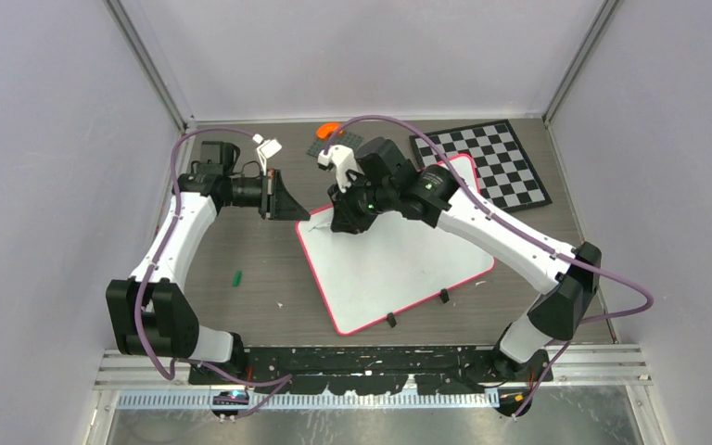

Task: Write a sentence on the whiteboard

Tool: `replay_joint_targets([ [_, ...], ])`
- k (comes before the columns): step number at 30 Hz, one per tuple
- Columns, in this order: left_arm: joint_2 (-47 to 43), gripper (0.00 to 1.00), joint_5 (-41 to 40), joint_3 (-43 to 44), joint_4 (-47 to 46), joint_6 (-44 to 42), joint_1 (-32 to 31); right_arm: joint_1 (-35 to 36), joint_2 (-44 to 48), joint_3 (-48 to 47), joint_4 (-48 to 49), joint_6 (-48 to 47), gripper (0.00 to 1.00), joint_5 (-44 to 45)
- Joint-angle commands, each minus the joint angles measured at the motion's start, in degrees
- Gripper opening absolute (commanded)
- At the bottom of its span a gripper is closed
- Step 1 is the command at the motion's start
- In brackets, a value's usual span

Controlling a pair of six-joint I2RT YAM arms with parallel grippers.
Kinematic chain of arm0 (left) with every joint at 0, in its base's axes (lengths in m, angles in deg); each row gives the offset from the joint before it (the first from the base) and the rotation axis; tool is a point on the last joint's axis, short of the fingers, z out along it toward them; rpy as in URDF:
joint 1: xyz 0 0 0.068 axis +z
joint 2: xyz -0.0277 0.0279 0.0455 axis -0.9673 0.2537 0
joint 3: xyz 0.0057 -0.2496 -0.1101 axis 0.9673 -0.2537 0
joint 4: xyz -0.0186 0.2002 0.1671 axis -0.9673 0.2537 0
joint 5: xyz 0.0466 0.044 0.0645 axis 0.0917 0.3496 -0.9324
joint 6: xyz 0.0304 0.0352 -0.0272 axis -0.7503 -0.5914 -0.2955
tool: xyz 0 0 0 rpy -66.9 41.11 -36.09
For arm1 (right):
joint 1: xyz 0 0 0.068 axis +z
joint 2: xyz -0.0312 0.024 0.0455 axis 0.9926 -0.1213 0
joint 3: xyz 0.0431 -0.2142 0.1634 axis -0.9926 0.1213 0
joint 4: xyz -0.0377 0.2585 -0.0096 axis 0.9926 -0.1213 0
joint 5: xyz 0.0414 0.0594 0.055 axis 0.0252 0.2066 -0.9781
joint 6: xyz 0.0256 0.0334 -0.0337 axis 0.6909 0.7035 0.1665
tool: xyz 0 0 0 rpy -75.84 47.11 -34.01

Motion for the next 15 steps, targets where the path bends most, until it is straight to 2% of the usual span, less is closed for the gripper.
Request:
replay_joint_targets([
  [1, -1.5, 0.00, 0.2, 0.3, -0.4, 0.2, 0.0, -2.9, 3.1, 0.9, 1.1, -1.1, 0.00, 4.0],
  [9, -1.0, 0.00, 0.5, 0.6, -0.4, 0.3, 0.0, -3.1, 3.5, -0.5, -0.4, -1.1, 0.00, -0.2],
  [15, -1.0, 0.00, 0.6, 0.6, -0.4, 0.2, 0.1, -0.1, 4.3, -1.2, -0.1, -2.4, 0.00, -4.1],
])
